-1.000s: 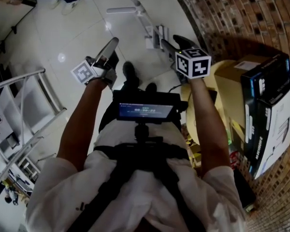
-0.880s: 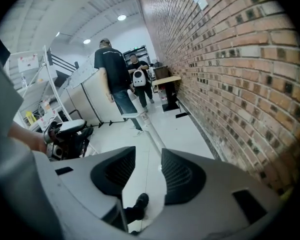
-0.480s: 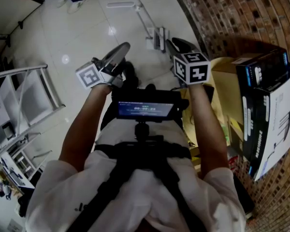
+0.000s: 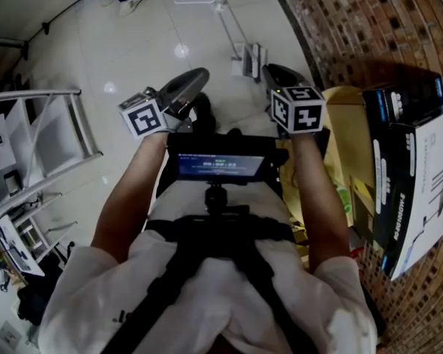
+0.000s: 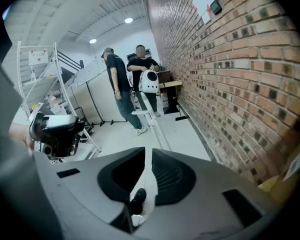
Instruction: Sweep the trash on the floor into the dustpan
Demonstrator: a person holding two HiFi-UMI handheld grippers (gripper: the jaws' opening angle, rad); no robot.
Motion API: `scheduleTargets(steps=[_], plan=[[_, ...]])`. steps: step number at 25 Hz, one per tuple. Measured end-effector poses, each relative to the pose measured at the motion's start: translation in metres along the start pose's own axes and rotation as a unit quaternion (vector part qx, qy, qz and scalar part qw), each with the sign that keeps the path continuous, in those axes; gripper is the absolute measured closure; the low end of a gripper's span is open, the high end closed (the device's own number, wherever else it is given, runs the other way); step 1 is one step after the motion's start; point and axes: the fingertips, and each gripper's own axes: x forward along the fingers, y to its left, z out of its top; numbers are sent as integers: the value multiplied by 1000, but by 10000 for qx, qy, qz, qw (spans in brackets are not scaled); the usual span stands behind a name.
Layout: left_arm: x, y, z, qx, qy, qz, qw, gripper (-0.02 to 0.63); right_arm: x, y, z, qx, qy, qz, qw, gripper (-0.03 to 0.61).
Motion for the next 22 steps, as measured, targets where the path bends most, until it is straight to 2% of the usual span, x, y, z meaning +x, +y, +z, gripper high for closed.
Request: scheduleTargets(steps=[5, 8, 11, 16, 22], plan=[[5, -10, 1, 174, 60, -34, 9998, 555, -10, -2, 0, 96, -82, -90, 9999, 577], [14, -19, 1, 304, 138, -250, 9991, 555, -16, -6, 2, 130, -106, -144, 9998, 578], [16, -22, 3, 359, 271, -238, 9987, 567, -18, -8, 4, 177, -116, -204, 9996, 578], [5, -25, 19, 553, 445, -448, 9965, 568, -19, 11, 12, 242, -82, -310, 9992, 578], [2, -31, 12, 547, 743, -580, 9940, 601, -30, 18, 11, 402, -229, -451, 9979, 578]])
